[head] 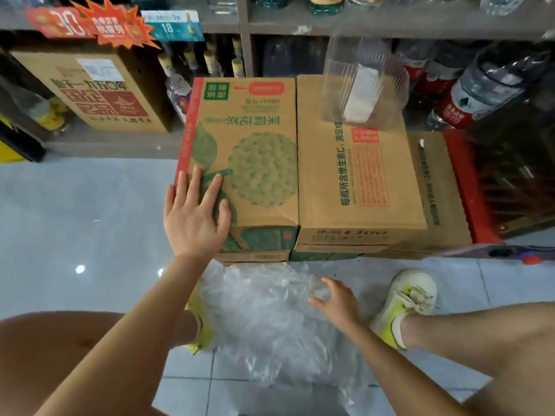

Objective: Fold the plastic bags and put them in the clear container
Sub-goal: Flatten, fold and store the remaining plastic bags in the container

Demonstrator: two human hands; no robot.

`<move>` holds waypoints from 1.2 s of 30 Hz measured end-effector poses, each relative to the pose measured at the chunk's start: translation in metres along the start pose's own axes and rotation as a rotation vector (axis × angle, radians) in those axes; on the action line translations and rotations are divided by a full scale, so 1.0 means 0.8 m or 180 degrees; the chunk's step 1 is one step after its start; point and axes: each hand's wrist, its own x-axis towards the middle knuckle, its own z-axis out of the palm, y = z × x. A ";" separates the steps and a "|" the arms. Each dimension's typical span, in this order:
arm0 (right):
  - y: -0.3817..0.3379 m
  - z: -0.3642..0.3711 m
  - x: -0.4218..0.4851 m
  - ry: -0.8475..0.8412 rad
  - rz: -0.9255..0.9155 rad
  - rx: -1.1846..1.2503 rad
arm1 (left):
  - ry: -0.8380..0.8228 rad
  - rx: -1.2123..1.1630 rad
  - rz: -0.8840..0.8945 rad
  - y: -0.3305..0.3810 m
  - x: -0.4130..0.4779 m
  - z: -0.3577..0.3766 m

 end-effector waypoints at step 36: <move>-0.128 -0.266 -0.120 -0.0419 -0.1473 0.1835 | -0.1330 -0.2751 -0.0599 0.029 0.012 -0.102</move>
